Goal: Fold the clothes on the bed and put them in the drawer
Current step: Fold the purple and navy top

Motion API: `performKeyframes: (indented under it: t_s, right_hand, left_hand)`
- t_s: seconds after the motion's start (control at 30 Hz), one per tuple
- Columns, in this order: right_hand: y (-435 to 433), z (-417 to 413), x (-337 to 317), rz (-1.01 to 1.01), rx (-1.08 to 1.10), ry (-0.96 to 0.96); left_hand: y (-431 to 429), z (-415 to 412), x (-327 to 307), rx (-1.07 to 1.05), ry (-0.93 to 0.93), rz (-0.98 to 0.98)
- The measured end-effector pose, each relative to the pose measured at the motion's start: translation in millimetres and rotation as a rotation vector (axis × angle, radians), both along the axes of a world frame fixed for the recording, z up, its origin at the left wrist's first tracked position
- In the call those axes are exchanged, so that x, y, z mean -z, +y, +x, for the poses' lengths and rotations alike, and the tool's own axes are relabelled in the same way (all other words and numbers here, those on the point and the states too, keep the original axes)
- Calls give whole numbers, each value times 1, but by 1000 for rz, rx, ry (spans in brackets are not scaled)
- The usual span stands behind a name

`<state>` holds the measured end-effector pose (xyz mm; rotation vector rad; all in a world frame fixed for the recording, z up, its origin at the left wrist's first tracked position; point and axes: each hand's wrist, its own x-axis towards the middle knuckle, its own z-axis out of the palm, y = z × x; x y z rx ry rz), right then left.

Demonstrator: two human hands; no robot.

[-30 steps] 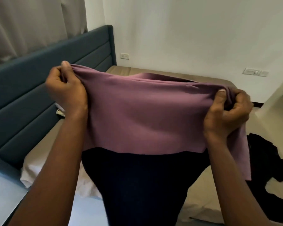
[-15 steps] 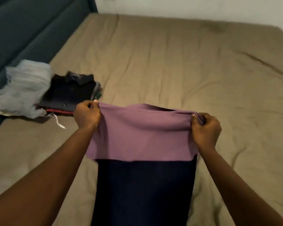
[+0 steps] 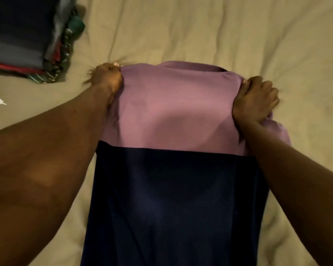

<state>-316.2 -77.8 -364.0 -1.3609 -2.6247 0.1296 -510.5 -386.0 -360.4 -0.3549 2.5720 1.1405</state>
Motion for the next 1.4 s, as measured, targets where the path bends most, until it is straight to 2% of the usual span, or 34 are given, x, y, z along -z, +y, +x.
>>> performKeyframes:
  t_s: [0.13, 0.27, 0.33, 0.4, 0.47, 0.5, 0.57, 0.63, 0.7, 0.73, 0.8, 0.87, 0.93, 1.07, 1.2, 1.27, 1.33, 1.4]
  right_hand:
    - [4, -1, -7, 8, -15, 19]
    - [7, 0, -26, -127, -69, 30]
    - [-2, 8, -42, -176, -88, 64]
    - [-28, 32, -56, -110, -116, 142]
    - [-70, 68, -68, -31, -57, 259]
    - [-90, 89, -71, -12, 0, 317]
    - [-127, 149, -73, -7, 175, 354]
    - [-157, 212, -73, -92, 383, 323]
    - [-182, 270, -70, -282, 608, 190]
    - [-195, 296, -69, -374, 641, 95]
    - [-216, 334, -66, -470, 504, -2]
    - [-220, 351, -68, -522, 433, 50]
    - [-214, 356, -74, -604, 483, 142]
    - [-188, 370, -84, -786, 623, 419]
    - [-168, 409, -97, -791, 624, 524]
    - [-162, 424, -107, -911, 556, 449]
    - [-160, 437, -117, -1125, 431, 275]
    - [-166, 447, -130, -1360, 334, 153]
  left_hand:
    - [-4, -8, 4, -5, -10, 51]
    - [-8, -3, -3, -48, -105, 203]
    - [-9, 1, -12, -22, -87, 203]
    - [-9, 8, -27, 3, -36, 187]
    - [-16, 23, -34, 83, 112, 53]
    - [-20, 36, -37, 138, 267, 8]
    - [-30, 88, -45, 231, 581, 11]
    - [-49, 153, -51, 200, 685, 19]
    - [-74, 225, -57, 161, 578, -30]
    - [-87, 264, -60, 123, 480, -77]
    - [-115, 329, -62, 14, 251, -205]
    - [-136, 373, -60, 17, 68, -365]
    - [-150, 398, -63, 59, -69, -433]
    - [-164, 396, -76, 101, -103, -342]
    - [-199, 376, -86, -247, -66, -158]
    - [-212, 383, -89, -234, -104, -129]
    - [-220, 401, -96, -132, -155, -128]
    - [-223, 420, -104, -89, -244, -41]
